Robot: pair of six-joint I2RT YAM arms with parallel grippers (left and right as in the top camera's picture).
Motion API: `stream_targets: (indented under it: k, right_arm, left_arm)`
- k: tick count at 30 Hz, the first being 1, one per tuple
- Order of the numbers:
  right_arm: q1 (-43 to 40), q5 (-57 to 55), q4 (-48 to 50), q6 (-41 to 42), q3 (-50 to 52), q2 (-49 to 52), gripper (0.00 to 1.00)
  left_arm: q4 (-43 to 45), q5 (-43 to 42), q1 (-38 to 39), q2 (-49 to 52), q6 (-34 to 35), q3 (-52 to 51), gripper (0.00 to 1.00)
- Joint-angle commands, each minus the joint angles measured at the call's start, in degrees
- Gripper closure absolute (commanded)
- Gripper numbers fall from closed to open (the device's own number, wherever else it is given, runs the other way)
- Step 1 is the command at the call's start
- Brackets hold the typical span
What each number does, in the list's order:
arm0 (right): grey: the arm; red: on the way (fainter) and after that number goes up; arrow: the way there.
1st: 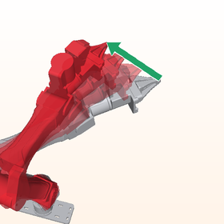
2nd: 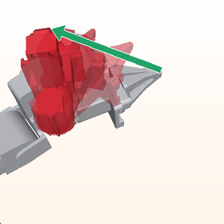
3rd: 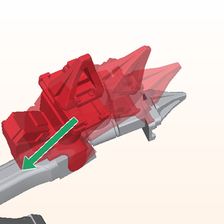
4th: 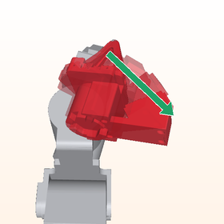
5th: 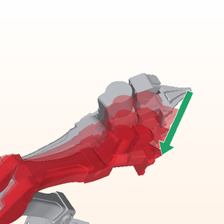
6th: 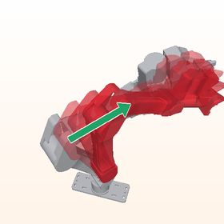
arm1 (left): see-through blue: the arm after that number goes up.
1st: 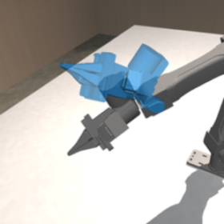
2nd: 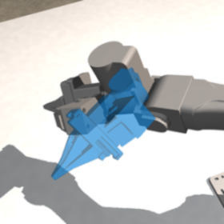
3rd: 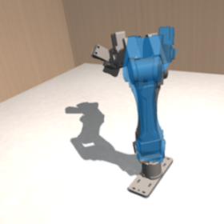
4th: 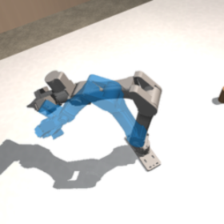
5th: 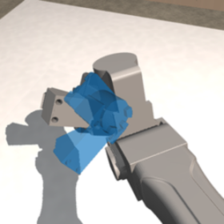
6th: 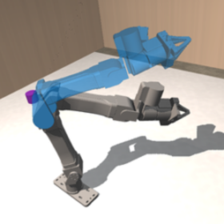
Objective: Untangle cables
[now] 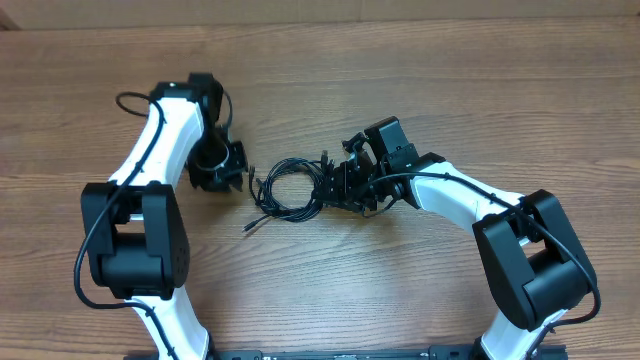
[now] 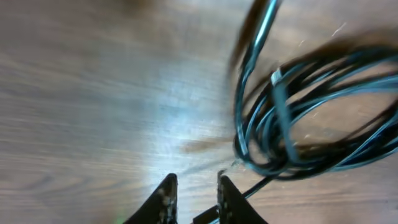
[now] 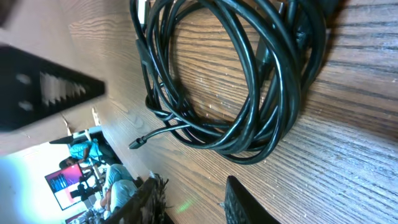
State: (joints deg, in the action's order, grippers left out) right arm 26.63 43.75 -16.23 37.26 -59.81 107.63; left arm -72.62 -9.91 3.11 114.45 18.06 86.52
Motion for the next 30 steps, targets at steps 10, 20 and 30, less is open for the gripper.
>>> stream_targets:
  k: [10,20,30]
  right_arm:
    - [1.60,-7.72,-3.98,0.66,-0.46,0.50,0.71]
    - [4.96,-7.69,-3.67,0.61,-0.42,0.50,0.66]
    - [8.70,-2.49,-2.99,-4.31,-0.61,0.50,0.58]
  left_arm:
    - [-0.66,-18.27,2.54,-0.57,-13.77,-10.19,0.93]
    - [11.19,-28.06,2.54,-0.57,-10.45,-10.19,0.96]
    - [15.82,-22.95,-2.36,-0.57,-3.65,-6.51,0.85]
